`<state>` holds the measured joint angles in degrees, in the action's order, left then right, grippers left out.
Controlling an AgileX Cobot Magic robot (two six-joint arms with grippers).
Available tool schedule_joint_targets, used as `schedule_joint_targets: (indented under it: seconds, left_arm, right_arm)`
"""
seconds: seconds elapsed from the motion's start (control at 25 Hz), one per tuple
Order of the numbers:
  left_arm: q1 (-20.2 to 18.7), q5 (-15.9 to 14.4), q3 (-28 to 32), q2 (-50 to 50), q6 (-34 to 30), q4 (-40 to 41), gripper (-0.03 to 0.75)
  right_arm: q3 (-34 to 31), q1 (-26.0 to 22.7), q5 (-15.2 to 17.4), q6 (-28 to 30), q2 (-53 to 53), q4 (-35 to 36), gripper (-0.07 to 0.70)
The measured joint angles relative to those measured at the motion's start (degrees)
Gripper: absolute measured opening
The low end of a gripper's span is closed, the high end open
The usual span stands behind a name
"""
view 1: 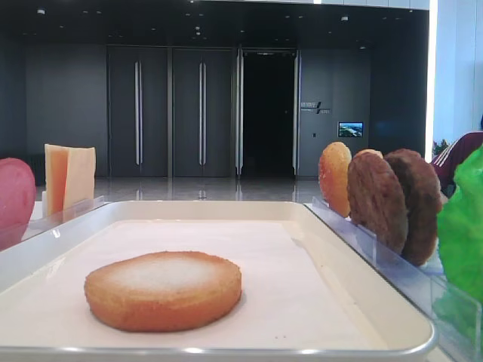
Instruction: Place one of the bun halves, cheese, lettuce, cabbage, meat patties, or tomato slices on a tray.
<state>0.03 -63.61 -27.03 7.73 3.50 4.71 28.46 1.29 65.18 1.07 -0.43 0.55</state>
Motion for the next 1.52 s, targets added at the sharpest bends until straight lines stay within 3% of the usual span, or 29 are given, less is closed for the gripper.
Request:
schedule_joint_targets:
  seconds: [0.24, 1.28, 1.52]
  left_arm:
    - [5.9, 0.0, 0.0, -7.1, 0.0, 0.0, 0.318]
    - [6.1, 0.0, 0.0, -8.6, 0.0, 0.0, 0.090]
    - [6.1, 0.0, 0.0, -8.6, 0.0, 0.0, 0.076]
  right_arm:
    - [0.0, 0.0, 0.0, 0.0, 0.0, 0.0, 0.534]
    - [0.0, 0.0, 0.0, 0.0, 0.0, -0.1, 0.534]
    - [0.0, 0.0, 0.0, 0.0, 0.0, -0.1, 0.534]
